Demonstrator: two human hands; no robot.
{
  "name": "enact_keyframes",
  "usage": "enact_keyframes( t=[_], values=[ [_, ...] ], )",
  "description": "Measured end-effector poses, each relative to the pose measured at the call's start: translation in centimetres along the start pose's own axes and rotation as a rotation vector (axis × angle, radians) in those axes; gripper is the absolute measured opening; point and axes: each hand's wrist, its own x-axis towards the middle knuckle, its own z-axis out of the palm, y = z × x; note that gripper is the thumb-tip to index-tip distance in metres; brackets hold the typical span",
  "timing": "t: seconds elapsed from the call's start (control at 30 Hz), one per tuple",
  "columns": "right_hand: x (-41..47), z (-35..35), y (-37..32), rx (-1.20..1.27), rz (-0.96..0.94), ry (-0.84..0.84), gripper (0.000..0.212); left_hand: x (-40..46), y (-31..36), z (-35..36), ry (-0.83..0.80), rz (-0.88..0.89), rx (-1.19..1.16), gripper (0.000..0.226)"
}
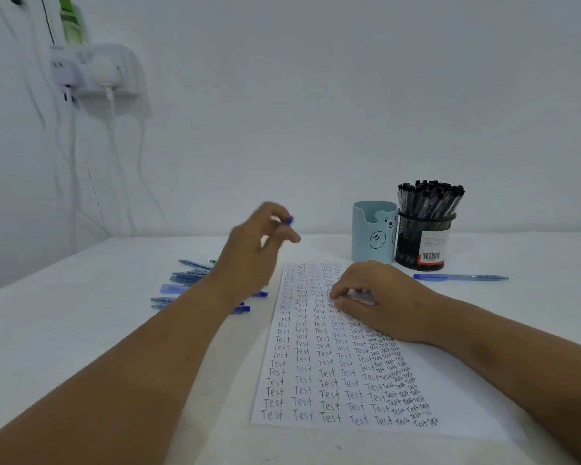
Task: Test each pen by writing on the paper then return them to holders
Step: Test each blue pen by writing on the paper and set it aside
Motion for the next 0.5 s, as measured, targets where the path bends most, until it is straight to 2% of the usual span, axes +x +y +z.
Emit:
enact_keyframes(
  t=[0.07,0.13,0.23,0.3,0.37,0.5],
  values=[
    [0.0,0.0,0.0,-0.003,0.001,-0.005,0.018,0.8,1.4,-0.2,0.234,-0.079,-0.348,0.021],
    [0.0,-0.1,-0.1,-0.005,-0.001,-0.003,0.019,1.5,2.3,-0.6,0.417,-0.226,-0.764,0.019],
    [0.0,-0.1,-0.2,-0.002,-0.003,0.002,0.018,1.7,2.4,-1.2,0.493,-0.485,-1.241,0.025],
    [-0.1,-0.2,-0.4,-0.004,-0.001,0.001,0.018,1.4,2.0,-1.1,0.494,-0.568,-1.344,0.035],
    [-0.1,-0.3,-0.4,-0.006,0.004,0.001,0.018,1.2,1.9,-0.9,0.497,-0.599,-1.375,0.034],
    [-0.1,-0.3,-0.4,-0.01,0.007,-0.004,0.019,0.8,2.6,-0.7,0.439,-0.595,-1.34,0.012]
  ],
)
